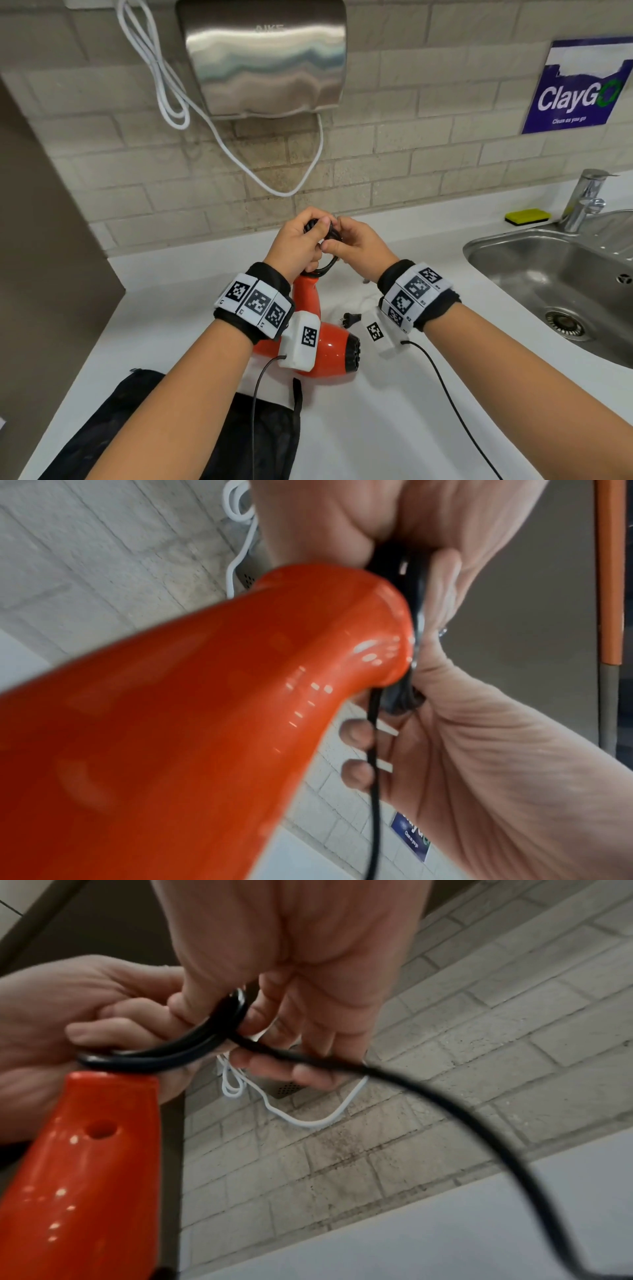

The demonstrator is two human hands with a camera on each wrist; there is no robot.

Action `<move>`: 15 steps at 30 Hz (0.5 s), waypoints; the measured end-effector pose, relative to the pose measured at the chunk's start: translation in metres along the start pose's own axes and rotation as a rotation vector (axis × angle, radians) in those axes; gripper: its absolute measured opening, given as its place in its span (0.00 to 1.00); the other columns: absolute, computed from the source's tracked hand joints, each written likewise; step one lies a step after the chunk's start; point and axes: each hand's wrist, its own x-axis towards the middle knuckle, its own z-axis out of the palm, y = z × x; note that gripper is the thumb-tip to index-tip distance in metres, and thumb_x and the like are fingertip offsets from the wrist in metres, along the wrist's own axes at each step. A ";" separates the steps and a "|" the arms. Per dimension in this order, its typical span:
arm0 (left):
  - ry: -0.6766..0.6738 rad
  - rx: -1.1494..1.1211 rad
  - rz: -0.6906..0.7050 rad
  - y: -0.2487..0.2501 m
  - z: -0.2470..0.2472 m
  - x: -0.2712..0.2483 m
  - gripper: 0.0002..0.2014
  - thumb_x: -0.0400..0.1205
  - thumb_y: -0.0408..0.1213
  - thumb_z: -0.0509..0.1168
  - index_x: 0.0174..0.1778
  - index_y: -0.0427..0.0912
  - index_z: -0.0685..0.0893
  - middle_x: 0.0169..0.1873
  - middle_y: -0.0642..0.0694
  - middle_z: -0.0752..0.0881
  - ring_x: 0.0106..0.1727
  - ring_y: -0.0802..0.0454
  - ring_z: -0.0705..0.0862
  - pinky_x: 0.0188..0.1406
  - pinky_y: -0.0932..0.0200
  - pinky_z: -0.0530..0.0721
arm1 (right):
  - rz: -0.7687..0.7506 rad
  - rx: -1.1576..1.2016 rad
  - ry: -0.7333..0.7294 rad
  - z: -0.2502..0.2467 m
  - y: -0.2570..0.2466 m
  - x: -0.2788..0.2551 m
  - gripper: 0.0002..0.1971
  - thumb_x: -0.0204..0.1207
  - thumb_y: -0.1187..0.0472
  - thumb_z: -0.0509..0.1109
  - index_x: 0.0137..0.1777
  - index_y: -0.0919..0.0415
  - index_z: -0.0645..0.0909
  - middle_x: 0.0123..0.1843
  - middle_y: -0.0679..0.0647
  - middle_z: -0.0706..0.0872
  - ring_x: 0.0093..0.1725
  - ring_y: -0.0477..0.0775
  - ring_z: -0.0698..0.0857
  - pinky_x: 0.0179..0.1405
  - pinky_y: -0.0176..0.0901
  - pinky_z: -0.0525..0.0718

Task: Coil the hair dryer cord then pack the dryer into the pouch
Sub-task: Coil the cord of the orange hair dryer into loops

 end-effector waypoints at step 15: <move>0.010 0.015 0.002 -0.002 -0.008 0.001 0.08 0.82 0.30 0.61 0.44 0.48 0.81 0.28 0.43 0.71 0.14 0.61 0.62 0.13 0.70 0.59 | -0.081 -0.457 0.190 -0.027 -0.022 0.006 0.12 0.81 0.63 0.60 0.40 0.69 0.79 0.24 0.49 0.70 0.26 0.45 0.68 0.25 0.27 0.67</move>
